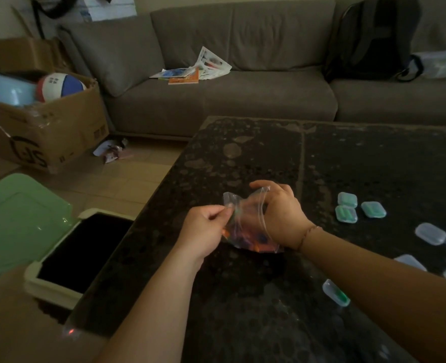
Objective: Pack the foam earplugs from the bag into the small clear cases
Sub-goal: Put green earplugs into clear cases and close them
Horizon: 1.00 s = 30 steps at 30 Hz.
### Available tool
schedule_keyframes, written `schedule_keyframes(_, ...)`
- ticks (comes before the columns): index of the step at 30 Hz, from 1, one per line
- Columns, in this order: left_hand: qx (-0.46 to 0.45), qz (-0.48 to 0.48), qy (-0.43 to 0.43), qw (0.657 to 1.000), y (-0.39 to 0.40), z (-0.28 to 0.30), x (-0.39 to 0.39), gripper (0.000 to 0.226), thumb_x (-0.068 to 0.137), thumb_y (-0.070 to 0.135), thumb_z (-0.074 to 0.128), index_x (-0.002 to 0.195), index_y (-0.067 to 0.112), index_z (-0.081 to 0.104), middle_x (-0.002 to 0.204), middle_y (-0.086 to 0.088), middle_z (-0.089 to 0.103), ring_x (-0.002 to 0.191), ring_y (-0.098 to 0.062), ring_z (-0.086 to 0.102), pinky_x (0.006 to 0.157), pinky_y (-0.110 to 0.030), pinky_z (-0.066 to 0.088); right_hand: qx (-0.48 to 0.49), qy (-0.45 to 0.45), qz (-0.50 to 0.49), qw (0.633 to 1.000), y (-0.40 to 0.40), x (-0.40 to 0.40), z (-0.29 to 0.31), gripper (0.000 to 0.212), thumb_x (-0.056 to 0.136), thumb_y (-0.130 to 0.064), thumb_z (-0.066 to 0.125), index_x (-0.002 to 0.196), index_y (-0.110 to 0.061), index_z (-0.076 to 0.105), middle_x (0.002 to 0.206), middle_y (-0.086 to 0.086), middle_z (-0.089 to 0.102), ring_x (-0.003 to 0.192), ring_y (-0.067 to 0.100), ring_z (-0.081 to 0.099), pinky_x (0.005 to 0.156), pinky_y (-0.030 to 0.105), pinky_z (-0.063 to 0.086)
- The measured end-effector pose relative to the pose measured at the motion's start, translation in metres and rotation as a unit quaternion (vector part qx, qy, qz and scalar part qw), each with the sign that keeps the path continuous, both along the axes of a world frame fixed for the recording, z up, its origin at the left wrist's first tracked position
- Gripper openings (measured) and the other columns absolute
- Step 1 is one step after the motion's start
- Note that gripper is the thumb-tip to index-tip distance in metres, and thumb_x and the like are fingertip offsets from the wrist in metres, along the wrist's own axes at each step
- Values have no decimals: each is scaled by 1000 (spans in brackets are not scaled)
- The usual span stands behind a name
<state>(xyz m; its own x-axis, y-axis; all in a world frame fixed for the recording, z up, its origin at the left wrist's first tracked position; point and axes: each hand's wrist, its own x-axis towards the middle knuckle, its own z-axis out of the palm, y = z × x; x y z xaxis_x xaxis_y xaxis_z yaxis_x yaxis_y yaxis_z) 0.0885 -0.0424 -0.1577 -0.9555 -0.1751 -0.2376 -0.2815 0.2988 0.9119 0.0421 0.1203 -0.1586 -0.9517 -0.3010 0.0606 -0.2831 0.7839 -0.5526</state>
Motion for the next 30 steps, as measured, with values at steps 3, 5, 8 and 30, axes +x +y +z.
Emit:
schedule_keyframes(3,6,16,9,1000,2,2,0,21,99,14,61,101,29,75,104,8,74,99,-8,69,96,-33,56,-43,-21,-9,999,1,-1,2,29,74,-59,69,98,-42,66,140,-16,41,134,18,26,105,41,31)
schedule_keyframes(5,8,17,12,1000,2,3,0,23,97,10,63,93,30,74,101,8,74,98,-7,69,95,-33,57,-33,-23,-6,999,1,1,3,37,71,-64,69,100,-41,66,140,-17,42,133,17,25,107,42,32)
schedule_keyframes(8,-6,11,10,1000,3,2,0,21,99,10,61,99,27,73,104,7,73,102,-8,67,96,-32,56,16,7,11,1000,0,4,3,55,73,-67,63,116,-34,64,141,-18,40,132,15,24,105,38,30)
schedule_keyframes(30,-42,24,55,997,4,-6,-2,16,100,29,59,93,26,73,92,4,73,87,-11,70,80,-33,61,-41,26,34,998,3,7,1,28,69,-60,70,91,-54,54,122,-29,41,127,10,27,104,40,30)
